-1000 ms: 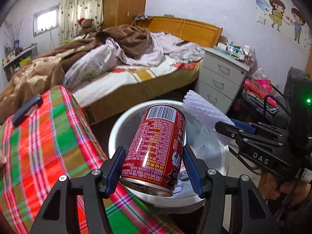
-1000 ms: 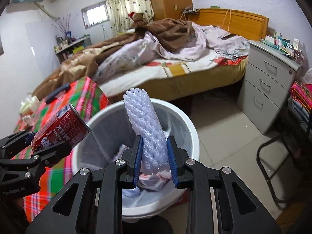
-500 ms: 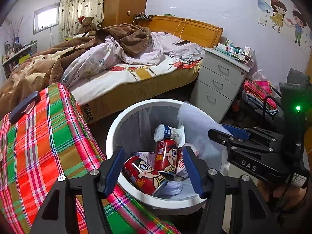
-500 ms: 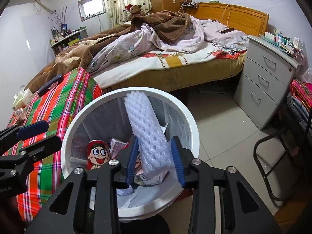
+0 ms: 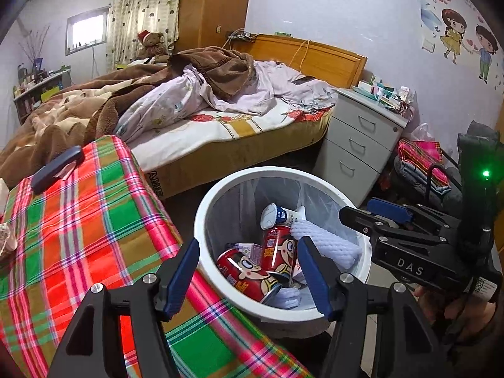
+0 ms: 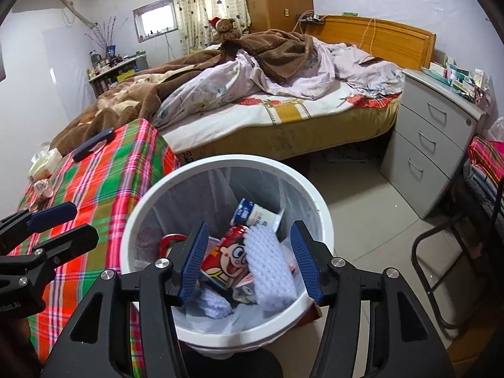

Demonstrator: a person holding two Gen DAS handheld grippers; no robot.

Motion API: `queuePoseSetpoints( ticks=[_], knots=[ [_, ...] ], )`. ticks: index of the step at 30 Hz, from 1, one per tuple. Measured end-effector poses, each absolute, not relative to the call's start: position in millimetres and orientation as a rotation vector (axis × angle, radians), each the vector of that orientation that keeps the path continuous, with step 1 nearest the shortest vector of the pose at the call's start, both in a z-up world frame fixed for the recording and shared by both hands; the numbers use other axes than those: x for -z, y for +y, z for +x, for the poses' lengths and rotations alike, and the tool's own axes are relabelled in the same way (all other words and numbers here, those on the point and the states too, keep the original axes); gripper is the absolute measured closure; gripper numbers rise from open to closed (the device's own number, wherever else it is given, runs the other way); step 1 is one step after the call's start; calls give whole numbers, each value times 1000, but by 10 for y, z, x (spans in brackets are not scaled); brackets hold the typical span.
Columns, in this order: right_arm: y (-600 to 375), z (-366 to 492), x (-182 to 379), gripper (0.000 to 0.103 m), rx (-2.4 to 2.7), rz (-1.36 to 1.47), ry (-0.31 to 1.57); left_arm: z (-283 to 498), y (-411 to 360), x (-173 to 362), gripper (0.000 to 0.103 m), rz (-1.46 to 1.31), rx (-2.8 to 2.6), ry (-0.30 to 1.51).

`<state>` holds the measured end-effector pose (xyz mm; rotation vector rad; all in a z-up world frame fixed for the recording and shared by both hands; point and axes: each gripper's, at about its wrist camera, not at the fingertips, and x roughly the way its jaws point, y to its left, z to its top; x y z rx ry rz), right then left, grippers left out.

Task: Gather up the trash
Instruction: 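Carry the foam sleeve and red can over the white bin and release both, then move both tools back over the plaid bed toward the wrapper and clear cup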

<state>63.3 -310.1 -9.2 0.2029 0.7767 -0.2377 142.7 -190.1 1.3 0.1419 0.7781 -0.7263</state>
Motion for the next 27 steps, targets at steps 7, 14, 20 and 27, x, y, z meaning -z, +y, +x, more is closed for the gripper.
queuePoseSetpoints(
  ticks=[7,14,20,27],
  knots=[
    [-2913,665,6,47,206,187,749,1371,-1618,-120,39,115,688,748],
    [-2688,694,-80,47,164,167,718,1311,-1264,-223,39,87,643,719],
    [-2472,757,-119,47,122,148,701,1290,-959,-275,39,62,600,703],
    [-2223,799,-141,47,67,123,693,1300,-597,-276,39,31,539,700]
  ],
)
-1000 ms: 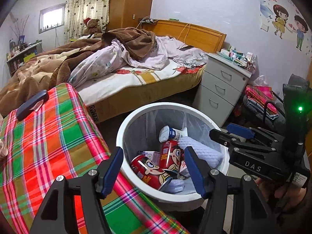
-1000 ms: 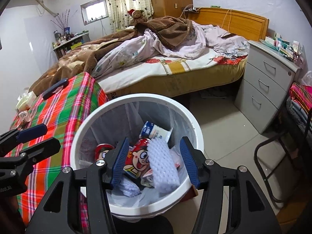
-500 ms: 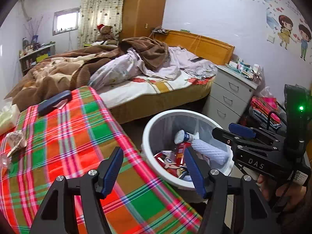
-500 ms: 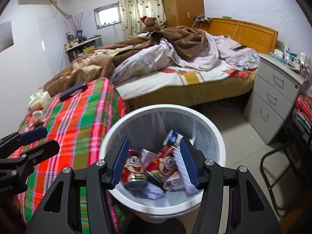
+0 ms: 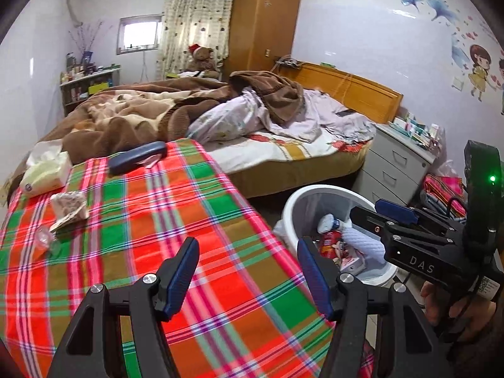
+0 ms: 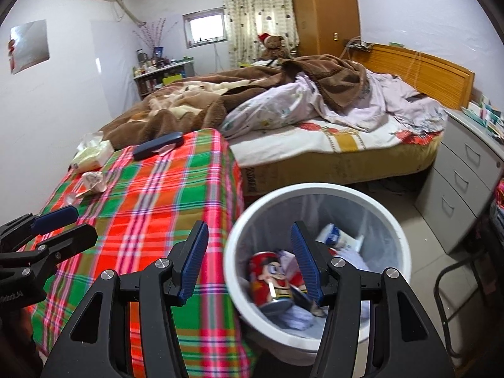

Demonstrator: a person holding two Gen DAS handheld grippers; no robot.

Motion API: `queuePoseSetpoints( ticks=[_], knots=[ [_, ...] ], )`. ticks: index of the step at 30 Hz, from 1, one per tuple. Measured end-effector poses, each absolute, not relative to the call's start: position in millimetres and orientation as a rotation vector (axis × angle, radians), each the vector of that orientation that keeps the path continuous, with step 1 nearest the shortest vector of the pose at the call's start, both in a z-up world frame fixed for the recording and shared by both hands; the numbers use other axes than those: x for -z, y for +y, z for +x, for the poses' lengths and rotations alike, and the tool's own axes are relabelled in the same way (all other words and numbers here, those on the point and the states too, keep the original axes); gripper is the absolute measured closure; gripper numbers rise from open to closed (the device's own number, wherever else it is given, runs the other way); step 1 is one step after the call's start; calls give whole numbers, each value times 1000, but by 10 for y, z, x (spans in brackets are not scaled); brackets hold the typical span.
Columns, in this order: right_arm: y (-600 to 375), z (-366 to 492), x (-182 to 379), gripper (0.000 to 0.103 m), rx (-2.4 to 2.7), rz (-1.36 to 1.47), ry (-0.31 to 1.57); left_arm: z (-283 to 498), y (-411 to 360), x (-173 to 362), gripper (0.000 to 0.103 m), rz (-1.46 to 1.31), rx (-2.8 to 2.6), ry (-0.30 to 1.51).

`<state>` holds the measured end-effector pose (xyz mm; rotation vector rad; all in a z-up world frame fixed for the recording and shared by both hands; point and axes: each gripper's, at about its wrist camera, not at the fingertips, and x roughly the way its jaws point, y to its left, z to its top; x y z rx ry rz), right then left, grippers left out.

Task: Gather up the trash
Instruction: 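Move both tools back over the plaid bed toward the wrapper and clear cup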

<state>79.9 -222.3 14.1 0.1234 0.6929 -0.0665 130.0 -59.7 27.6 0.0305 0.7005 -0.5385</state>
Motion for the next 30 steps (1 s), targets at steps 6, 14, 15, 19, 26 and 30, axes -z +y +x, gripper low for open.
queuePoseSetpoints(
  ticks=[6,14,15,19,26,30],
  knots=[
    [-2011,870,-175,47,18,103,689,1320,-250,-265,39,-4,476,696],
    [-1699,984,-195,47,-52,82,683,1362,243,-269,39,-36,368,686],
    [-1657,1003,-200,47,-63,79,681,1359,301,-275,39,-40,357,683],
    [-1509,1070,-206,47,-95,70,682,1365,509,-280,39,-45,300,677],
    [-1208,1237,-202,47,-170,29,684,1419,894,-253,35,-72,215,680],
    [-1053,1354,-205,47,-215,18,687,1482,1085,-223,35,-75,163,687]
  ],
)
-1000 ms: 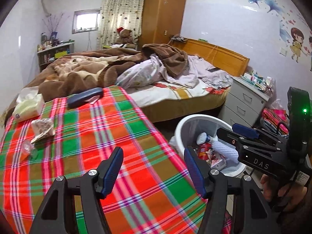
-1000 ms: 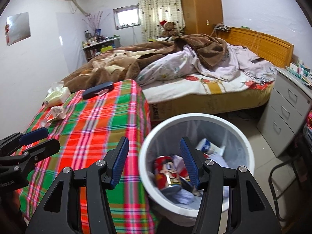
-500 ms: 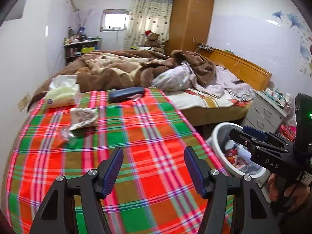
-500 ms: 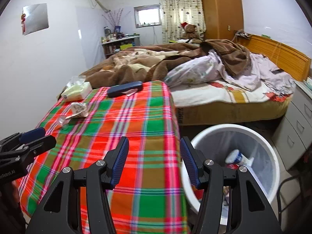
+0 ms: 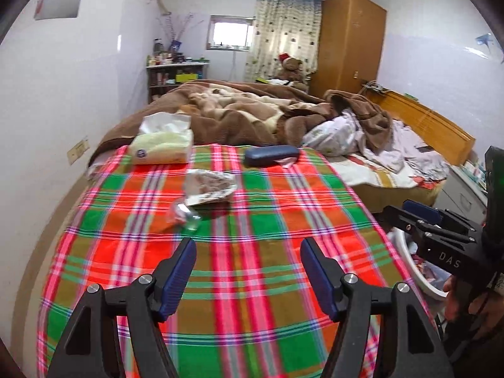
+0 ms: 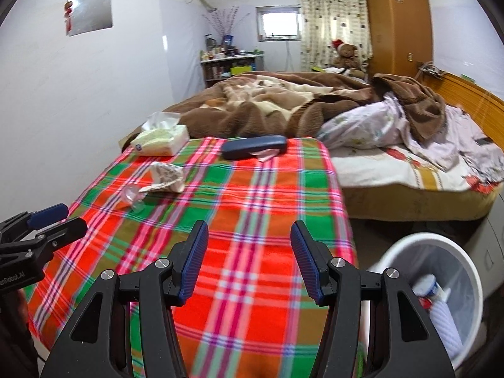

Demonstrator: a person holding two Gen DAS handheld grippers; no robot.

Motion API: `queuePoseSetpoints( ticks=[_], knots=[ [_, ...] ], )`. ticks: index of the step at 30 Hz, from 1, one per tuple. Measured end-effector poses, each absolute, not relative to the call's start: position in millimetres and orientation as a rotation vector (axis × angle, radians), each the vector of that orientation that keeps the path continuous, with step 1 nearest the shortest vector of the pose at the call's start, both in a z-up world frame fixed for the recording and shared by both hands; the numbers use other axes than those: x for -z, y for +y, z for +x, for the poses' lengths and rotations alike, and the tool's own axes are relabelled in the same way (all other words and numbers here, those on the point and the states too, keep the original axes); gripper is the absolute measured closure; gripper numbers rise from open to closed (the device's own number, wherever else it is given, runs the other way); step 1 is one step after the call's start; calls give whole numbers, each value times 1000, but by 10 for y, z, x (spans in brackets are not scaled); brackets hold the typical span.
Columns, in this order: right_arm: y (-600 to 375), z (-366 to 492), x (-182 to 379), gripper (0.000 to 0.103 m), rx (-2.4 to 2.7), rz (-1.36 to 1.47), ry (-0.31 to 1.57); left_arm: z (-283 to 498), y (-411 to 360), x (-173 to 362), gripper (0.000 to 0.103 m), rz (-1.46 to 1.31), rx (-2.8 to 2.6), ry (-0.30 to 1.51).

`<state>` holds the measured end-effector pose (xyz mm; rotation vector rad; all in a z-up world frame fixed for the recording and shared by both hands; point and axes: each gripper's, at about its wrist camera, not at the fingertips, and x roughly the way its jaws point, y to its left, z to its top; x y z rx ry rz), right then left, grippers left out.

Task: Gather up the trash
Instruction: 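Move both tools back over the plaid bed toward the wrapper and clear cup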

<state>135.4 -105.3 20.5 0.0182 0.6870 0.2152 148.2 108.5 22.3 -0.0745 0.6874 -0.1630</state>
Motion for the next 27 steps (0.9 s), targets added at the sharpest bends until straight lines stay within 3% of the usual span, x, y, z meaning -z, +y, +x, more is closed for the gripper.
queuePoseSetpoints(
  ticks=[12,27],
  knots=[
    [-541,1888,-131,43,-363,-24,721,1808,1634,15,34,-144,64,744],
    [-103,2559,69,43,-522,-86,769,2445,1702,361,33,-202,83,823]
  ],
)
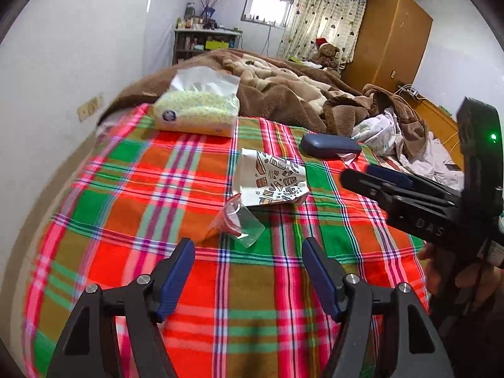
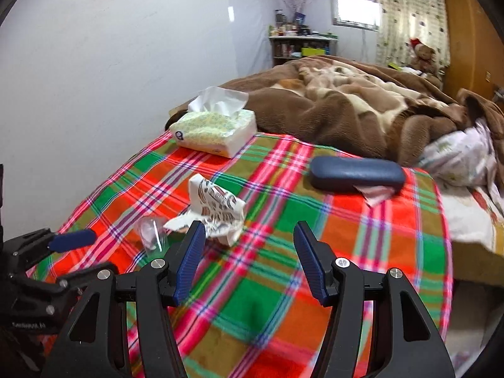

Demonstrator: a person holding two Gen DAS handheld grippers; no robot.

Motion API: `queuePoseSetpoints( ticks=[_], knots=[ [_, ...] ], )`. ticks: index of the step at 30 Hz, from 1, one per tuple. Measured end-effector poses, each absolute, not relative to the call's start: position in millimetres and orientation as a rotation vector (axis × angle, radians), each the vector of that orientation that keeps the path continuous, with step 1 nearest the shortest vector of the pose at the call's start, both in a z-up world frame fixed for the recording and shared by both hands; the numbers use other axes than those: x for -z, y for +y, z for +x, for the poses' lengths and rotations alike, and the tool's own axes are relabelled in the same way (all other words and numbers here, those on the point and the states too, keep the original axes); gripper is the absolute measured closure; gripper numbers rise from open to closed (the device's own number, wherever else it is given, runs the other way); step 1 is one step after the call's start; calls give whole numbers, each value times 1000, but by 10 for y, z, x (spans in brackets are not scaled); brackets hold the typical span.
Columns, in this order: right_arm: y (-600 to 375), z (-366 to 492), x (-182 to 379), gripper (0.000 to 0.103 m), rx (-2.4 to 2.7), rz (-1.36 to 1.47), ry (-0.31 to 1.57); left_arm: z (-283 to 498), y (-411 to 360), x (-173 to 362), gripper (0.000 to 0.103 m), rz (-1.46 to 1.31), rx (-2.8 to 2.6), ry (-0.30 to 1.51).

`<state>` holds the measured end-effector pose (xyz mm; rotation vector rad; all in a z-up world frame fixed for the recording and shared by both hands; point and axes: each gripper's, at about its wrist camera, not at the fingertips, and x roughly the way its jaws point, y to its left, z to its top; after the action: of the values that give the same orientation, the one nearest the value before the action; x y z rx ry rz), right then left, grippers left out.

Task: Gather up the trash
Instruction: 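Move both tools back over the plaid bed toward the wrapper and clear cup, then grasp the white printed paper wrapper with the right tool while the left tool grasps the clear cup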

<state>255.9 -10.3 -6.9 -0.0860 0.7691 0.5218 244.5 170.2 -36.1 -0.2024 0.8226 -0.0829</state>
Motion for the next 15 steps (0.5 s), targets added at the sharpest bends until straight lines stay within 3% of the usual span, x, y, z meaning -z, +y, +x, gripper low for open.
queuePoseSetpoints(
  ticks=[15],
  knots=[
    [197,3060,334,43,-669,-83,853,2911,1767,694,33,-222,55,888]
  ],
)
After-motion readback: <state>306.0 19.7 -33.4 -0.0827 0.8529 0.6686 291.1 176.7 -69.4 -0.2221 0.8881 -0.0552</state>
